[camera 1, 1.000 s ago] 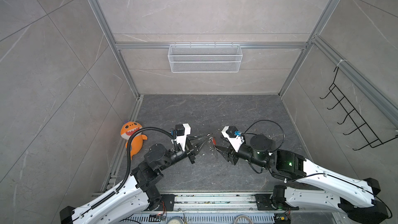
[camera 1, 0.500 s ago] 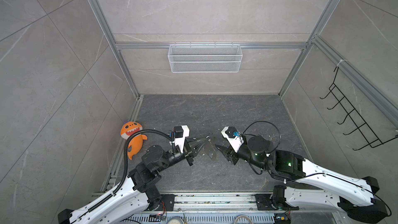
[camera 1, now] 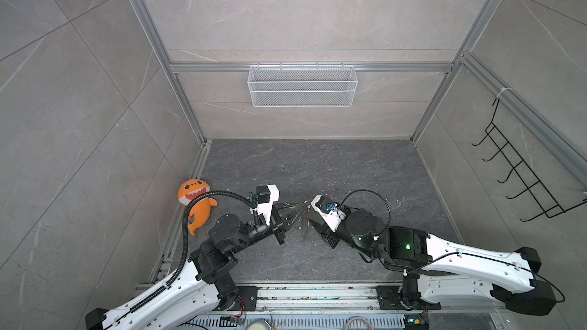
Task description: Remove the keys from the keyring
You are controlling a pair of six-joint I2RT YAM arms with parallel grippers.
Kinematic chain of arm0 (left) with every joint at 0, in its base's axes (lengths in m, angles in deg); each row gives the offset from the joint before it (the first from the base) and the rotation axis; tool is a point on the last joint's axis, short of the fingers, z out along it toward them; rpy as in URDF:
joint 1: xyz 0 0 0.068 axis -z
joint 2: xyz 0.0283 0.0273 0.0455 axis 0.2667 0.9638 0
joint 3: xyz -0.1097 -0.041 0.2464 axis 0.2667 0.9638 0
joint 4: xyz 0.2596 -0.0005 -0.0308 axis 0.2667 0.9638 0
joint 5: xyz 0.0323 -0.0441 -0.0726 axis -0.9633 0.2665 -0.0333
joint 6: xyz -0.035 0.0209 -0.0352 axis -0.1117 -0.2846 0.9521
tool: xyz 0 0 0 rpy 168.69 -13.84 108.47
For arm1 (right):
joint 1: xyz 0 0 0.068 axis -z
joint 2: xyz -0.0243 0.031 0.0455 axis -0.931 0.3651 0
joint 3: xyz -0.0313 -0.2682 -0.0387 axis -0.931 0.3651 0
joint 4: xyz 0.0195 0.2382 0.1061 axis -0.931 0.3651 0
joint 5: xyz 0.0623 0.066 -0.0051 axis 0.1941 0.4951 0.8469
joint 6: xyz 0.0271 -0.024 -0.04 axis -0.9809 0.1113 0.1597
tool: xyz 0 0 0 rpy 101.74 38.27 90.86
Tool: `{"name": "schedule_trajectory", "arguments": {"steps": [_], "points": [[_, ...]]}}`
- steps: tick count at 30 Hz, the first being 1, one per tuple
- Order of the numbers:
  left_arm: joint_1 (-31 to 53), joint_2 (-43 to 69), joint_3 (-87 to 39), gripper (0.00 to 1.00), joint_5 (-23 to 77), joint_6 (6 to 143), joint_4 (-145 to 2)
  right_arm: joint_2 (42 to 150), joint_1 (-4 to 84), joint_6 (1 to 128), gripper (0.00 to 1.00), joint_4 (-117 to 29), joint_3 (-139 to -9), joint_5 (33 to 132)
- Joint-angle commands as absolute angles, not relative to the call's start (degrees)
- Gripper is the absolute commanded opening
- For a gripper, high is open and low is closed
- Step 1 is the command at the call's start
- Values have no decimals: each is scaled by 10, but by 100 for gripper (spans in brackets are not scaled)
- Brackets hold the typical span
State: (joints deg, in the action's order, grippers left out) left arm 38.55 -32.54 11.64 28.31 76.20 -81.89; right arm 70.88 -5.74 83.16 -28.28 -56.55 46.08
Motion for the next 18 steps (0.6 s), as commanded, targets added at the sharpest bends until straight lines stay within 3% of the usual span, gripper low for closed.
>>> {"name": "schedule_trajectory", "arguments": {"steps": [1, 18], "points": [[388, -336, 109, 0, 282, 761, -854, 713, -73, 861, 54, -306, -579, 413], [388, -337, 106, 0, 301, 753, -835, 689, -118, 893, 40, -317, -591, 349]]}}
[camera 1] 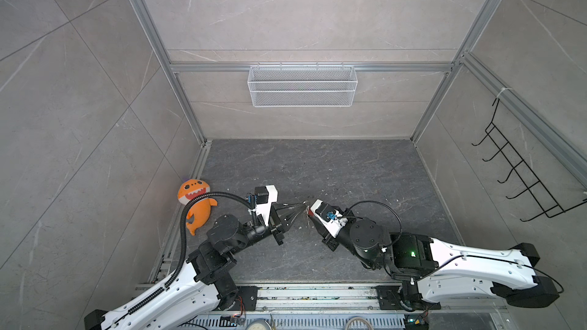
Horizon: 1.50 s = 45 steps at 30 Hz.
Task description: Remove the keys from the keyring
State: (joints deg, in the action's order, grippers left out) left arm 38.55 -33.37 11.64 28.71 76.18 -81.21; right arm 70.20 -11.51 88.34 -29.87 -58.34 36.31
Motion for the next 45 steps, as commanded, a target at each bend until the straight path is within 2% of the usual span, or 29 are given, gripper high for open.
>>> {"name": "schedule_trajectory", "arguments": {"steps": [1, 5, 9, 15, 21, 35, 45], "points": [[388, -335, 105, 0, 307, 753, -837, 689, -118, 895, 42, -320, -590, 358], [388, -329, 104, 0, 311, 759, -842, 693, -118, 897, 50, -326, -588, 393], [388, -322, 102, 0, 322, 764, -848, 701, -117, 902, 49, -338, -589, 390], [388, -322, 100, 0, 330, 764, -845, 709, -115, 908, 39, -331, -598, 392], [388, -329, 98, 0, 338, 763, -844, 701, -109, 895, 36, -325, -588, 396], [388, -329, 92, 0, 346, 758, -833, 681, -103, 892, 11, -315, -578, 426], [388, -342, 96, 0, 367, 747, -827, 668, -90, 887, 1, -295, -576, 478]]}}
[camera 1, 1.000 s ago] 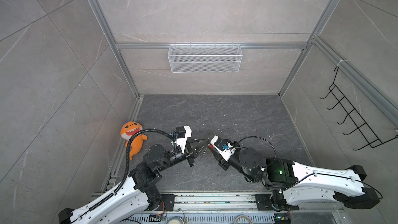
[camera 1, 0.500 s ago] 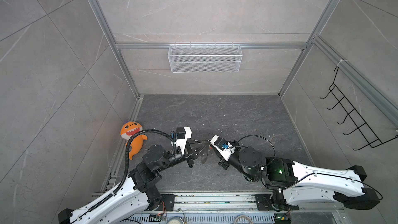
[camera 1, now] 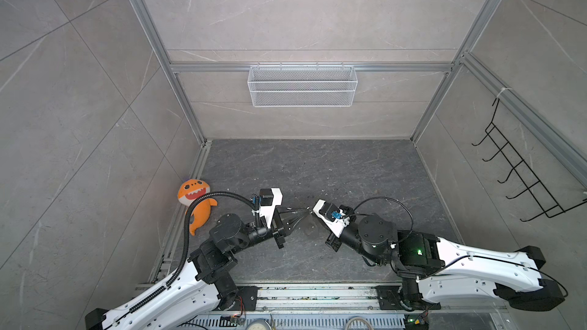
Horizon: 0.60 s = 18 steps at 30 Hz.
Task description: Remove the keys from the keyring
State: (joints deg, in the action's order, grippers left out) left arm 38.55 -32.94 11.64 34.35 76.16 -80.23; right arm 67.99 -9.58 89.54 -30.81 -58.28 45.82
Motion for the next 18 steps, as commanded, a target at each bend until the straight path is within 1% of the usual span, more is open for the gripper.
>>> {"name": "schedule_trajectory", "arguments": {"steps": [1, 9, 18], "points": [[388, -343, 95, 0, 372, 746, -826, 667, -88, 887, 1, -294, -578, 483], [388, -337, 76, 0, 434, 734, -799, 654, -70, 890, 0, -258, -590, 568], [388, -338, 72, 0, 449, 734, -786, 648, -59, 892, 0, -232, -600, 589]]}}
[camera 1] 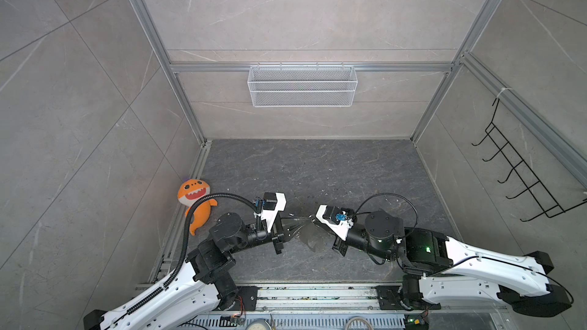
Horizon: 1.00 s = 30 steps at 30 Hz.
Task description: Remove the keys from the keyring
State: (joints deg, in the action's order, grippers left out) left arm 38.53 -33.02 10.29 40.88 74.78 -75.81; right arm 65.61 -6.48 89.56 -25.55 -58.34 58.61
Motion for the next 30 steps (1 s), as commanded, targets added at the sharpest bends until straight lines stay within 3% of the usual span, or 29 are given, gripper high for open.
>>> {"name": "schedule_trajectory", "arguments": {"steps": [1, 17, 30], "points": [[388, -339, 72, 0, 450, 734, -784, 648, -58, 893, 0, -230, -600, 590], [388, -353, 69, 0, 463, 726, -765, 638, -42, 893, 0, -203, -616, 623], [388, -353, 64, 0, 511, 724, -757, 634, 4, 889, 0, -178, -627, 714]]}}
